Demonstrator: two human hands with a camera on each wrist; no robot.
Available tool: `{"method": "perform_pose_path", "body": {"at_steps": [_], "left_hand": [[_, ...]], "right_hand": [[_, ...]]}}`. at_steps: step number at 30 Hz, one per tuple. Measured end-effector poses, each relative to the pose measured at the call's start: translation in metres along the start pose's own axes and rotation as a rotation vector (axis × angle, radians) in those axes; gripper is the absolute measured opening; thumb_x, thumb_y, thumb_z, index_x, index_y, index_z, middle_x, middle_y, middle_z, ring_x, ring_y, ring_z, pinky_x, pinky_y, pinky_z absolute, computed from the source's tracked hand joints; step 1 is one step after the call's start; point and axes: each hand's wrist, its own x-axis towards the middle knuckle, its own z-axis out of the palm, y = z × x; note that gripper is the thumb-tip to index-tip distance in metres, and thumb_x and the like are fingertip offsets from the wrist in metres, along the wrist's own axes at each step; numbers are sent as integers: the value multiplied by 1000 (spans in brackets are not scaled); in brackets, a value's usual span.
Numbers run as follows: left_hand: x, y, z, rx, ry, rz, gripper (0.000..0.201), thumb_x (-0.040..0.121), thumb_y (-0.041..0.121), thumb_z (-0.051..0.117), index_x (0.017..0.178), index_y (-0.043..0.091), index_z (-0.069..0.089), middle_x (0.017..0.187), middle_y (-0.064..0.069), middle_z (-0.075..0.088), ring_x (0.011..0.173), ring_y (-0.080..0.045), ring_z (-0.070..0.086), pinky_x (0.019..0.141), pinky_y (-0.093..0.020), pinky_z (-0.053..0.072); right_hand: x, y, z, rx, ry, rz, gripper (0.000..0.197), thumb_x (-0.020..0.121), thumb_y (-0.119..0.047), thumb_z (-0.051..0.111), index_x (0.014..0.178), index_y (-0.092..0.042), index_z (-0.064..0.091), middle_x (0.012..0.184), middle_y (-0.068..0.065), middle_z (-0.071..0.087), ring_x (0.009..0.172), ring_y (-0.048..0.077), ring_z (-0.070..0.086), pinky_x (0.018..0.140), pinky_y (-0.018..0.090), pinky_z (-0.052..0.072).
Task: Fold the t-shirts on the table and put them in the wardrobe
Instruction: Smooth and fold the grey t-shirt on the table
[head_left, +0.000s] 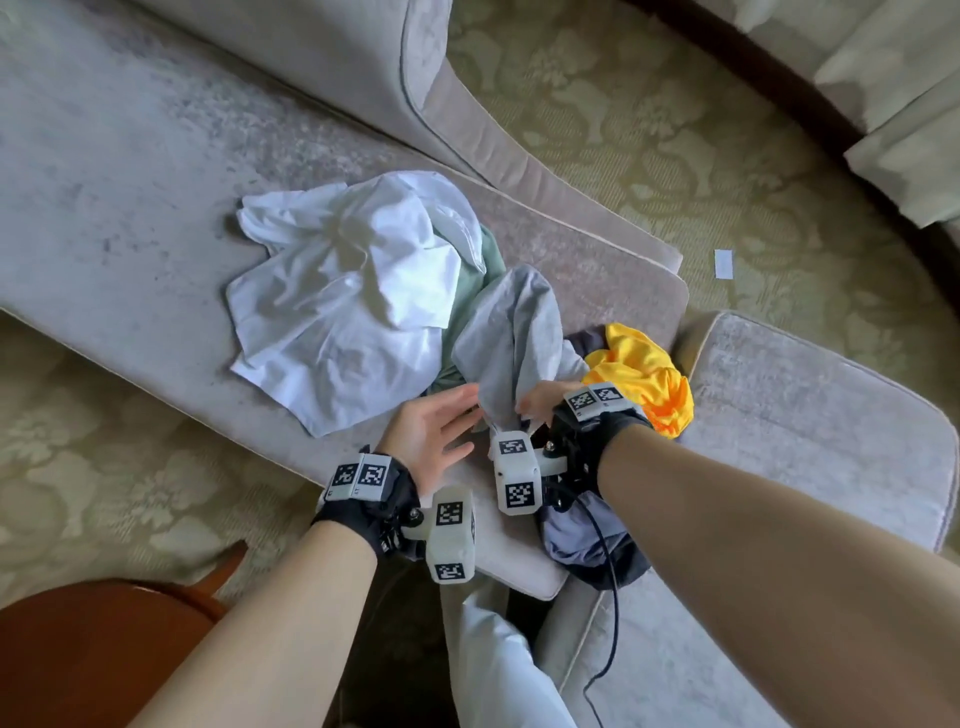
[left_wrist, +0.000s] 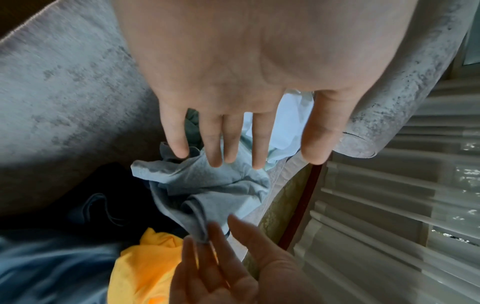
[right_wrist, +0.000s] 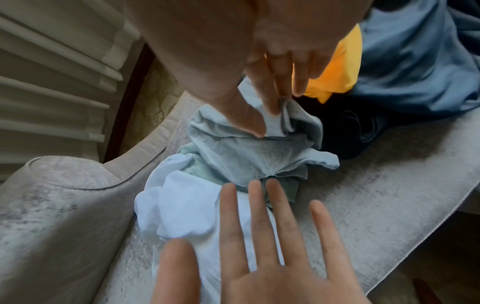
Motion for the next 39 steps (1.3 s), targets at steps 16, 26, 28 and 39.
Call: {"method": "perform_pose_path", "body": {"at_steps": [16, 26, 28, 39], "left_hand": [[-183, 86, -38, 645, 196, 689, 10, 86, 11, 69, 90, 20, 67, 74, 13, 64, 69, 3, 61, 59, -5, 45], [-372, 109, -152, 271, 406, 920, 39, 76, 48, 71, 80, 9, 74, 89, -11, 75, 90, -25, 71, 78, -38, 54], [-412, 103, -175, 165, 463, 960, 35, 81, 46, 70, 75, 12, 69, 78, -7, 71, 81, -25, 68, 73, -35, 52], [-587, 12, -313, -211, 609, 1102, 26, 88, 28, 70, 75, 8, 61, 71, -16, 54, 71, -29, 57, 72, -49, 57]], "right_hand": [[-203, -131, 101, 289, -320, -431, 26, 64, 5, 48, 41, -4, 55, 50, 10, 55, 48, 25, 54, 54, 26, 46], [-358, -139, 235, 78, -609, -762, 30, 71, -4, 65, 100, -11, 58, 94, 4, 64, 87, 12, 63, 76, 19, 50], [-384, -128, 270, -32, -536, -808, 56, 62, 1, 72, 113, -16, 58, 111, 4, 64, 104, 15, 62, 89, 25, 45], [-474, -36, 448, -438, -620, -821, 33, 82, -35, 71, 107, -12, 73, 107, 7, 72, 90, 21, 67, 75, 24, 52]]}}
